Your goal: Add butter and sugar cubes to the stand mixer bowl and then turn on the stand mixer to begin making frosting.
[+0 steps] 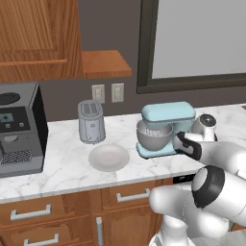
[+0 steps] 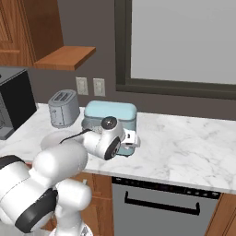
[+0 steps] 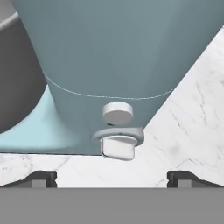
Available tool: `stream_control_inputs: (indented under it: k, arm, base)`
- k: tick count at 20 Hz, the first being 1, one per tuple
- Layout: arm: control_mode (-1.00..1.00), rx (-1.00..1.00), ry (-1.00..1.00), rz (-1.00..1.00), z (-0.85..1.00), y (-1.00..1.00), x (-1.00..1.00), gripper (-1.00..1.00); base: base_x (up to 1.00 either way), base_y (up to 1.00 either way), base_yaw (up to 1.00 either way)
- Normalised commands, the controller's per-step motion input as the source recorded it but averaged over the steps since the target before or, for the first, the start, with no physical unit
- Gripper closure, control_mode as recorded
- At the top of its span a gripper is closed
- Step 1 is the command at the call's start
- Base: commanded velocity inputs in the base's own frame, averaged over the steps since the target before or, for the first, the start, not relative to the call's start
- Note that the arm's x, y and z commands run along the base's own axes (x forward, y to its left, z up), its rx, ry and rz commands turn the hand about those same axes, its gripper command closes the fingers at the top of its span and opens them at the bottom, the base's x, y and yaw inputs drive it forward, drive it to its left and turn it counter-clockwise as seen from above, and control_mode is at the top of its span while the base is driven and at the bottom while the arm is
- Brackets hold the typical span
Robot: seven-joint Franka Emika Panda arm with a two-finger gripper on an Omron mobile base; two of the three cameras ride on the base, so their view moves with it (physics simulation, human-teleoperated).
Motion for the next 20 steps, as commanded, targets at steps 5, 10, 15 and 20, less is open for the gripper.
stream_control_inputs:
  k: [5,10,15,20]
  arm:
    - [-1.00,0.00,0.00,0.00,0.00,0.00,0.46,-1.00]
    - [-1.00,0.00,0.00,0.00,-0.05,-0.03,0.27,-1.00]
    - [-1.00,0.00,0.00,0.00,-0.27,-0.10,0.05,-1.00]
    - [-1.00,0.00,0.00,0.00,-0.38,-0.09,0.00,-1.00]
  base:
    - [0.00,0.00,0.00]
    - [0.00,0.00,0.00]
    - [0.00,0.00,0.00]
    - [0.00,0.00,0.00]
